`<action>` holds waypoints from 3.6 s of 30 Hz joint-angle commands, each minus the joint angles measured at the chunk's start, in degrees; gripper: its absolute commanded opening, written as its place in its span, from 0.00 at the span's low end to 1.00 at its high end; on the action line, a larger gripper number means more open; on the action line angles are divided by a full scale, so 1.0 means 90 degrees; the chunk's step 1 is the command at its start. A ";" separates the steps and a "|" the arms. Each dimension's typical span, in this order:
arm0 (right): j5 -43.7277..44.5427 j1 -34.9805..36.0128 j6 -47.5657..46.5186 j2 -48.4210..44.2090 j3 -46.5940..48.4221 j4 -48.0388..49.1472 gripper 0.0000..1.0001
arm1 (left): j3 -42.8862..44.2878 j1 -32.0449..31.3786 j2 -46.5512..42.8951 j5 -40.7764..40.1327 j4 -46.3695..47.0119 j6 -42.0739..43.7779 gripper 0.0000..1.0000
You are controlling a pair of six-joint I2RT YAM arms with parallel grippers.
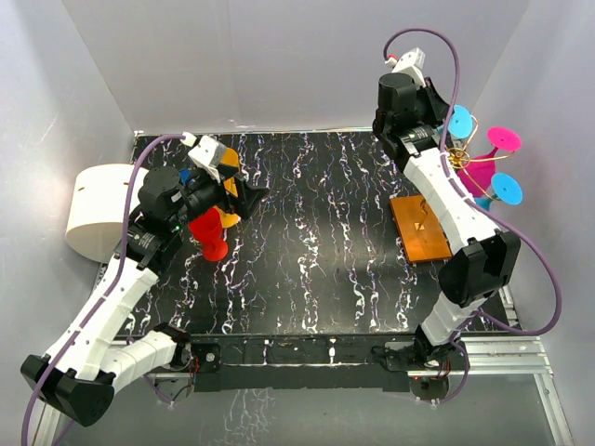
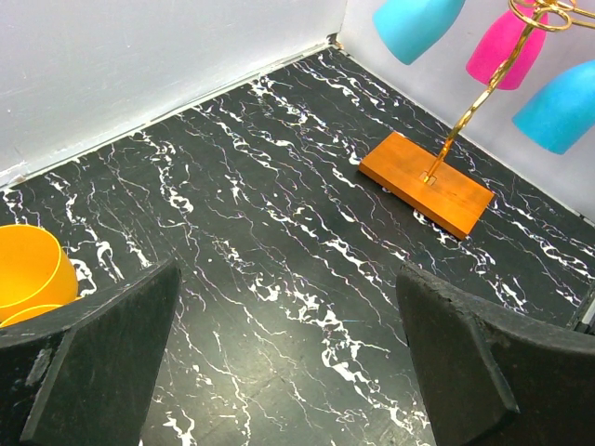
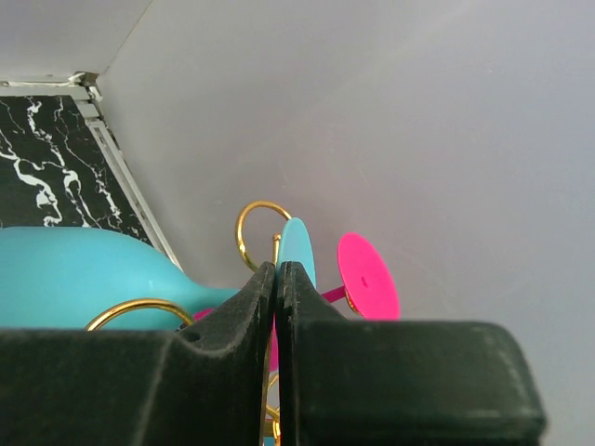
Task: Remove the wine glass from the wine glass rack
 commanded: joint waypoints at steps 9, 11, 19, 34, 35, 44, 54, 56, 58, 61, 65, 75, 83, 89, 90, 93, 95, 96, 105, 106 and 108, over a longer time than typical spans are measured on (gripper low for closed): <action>-0.0176 0.0506 0.1128 0.0788 0.1899 -0.0907 0.00 | -0.0070 -0.0037 -0.0027 -0.0247 0.0088 0.0170 0.99; -0.0180 0.0607 0.1245 0.0889 0.2147 -0.1039 0.00 | -0.0075 -0.0038 0.0015 -0.0276 0.0085 0.0178 0.99; -0.0583 0.0657 0.1878 0.1143 0.2995 -0.1426 0.00 | -0.0104 -0.0036 0.0101 -0.0319 0.0103 0.0193 0.99; -0.3171 0.0977 0.4168 0.0894 0.3730 -0.1951 0.00 | -0.0057 -0.0038 0.0421 -0.0829 -0.0171 0.0105 0.99; -0.3540 0.0979 0.4431 0.0736 0.3565 -0.1928 0.00 | 0.0095 -0.0038 0.0452 -0.0837 -0.0375 -0.0078 0.99; -0.6851 0.0978 0.6021 -0.0668 0.1446 -0.0731 0.00 | 0.0566 -0.0036 -0.0456 -0.0640 -0.1120 -0.2625 0.99; -0.8845 0.0974 0.7239 -0.1048 0.0485 -0.0006 0.00 | 0.1026 -0.0031 -0.1314 -0.1745 -0.2433 -0.3994 0.99; -0.9135 0.0979 0.7371 -0.1114 0.0259 0.0099 0.00 | 0.1149 -0.0035 -0.1432 -0.1754 -0.2536 -0.4206 0.99; -0.9219 0.0979 0.7482 -0.1240 -0.0034 0.0209 0.00 | 0.1160 -0.0038 -0.1507 -0.1502 -0.2503 -0.4413 0.99; -0.9226 0.0978 0.7605 -0.1492 -0.0490 0.0357 0.00 | 0.1106 -0.0033 -0.1594 -0.1138 -0.2382 -0.4812 0.99; -0.9155 0.0979 0.7655 -0.1913 -0.1059 0.0561 0.00 | 0.0944 -0.0038 -0.1762 -0.0767 -0.2154 -0.5188 0.99; -0.9100 0.0973 0.7665 -0.2658 -0.2065 0.0911 0.00 | 0.1046 -0.0038 -0.1635 -0.0195 -0.1904 -0.5430 0.94; -0.9850 0.0988 0.8215 -0.2637 -0.2312 0.1516 0.00 | 0.1454 -0.0038 -0.1059 -0.0277 -0.2267 -0.4975 0.72; -0.9982 0.1087 0.8371 -0.2667 -0.2566 0.1939 0.00 | 0.1961 -0.0033 -0.0616 -0.0664 -0.2848 -0.4606 0.55; -0.9983 0.1111 0.8369 -0.2659 -0.2588 0.1981 0.00 | 0.1957 -0.0036 -0.0575 -0.0679 -0.2854 -0.4602 0.52; -0.9966 0.1180 0.8347 -0.2644 -0.2684 0.2197 0.00 | 0.2012 -0.0038 -0.0390 -0.0677 -0.2950 -0.4601 0.43; -0.9915 0.1209 0.8316 -0.2573 -0.2684 0.2259 0.00 | 0.2193 -0.0036 -0.0229 -0.0740 -0.3127 -0.4549 0.35; -0.9933 0.1225 0.8289 -0.2518 -0.2683 0.2323 0.00 | 0.2275 -0.0038 -0.0174 -0.0753 -0.3171 -0.4498 0.29; -0.9363 0.1245 0.7525 -0.2424 -0.2435 0.2173 0.33 | 0.3271 -0.0038 0.0526 -0.1351 -0.4115 -0.3948 0.00; -0.9160 0.1249 0.7326 -0.2485 -0.2404 0.2096 0.44 | 0.3455 -0.0038 0.0643 -0.1457 -0.4298 -0.3878 0.00; -0.8753 0.1243 0.6922 -0.2651 -0.2358 0.1972 0.63 | 0.3805 -0.0036 0.0894 -0.1670 -0.4655 -0.3741 0.00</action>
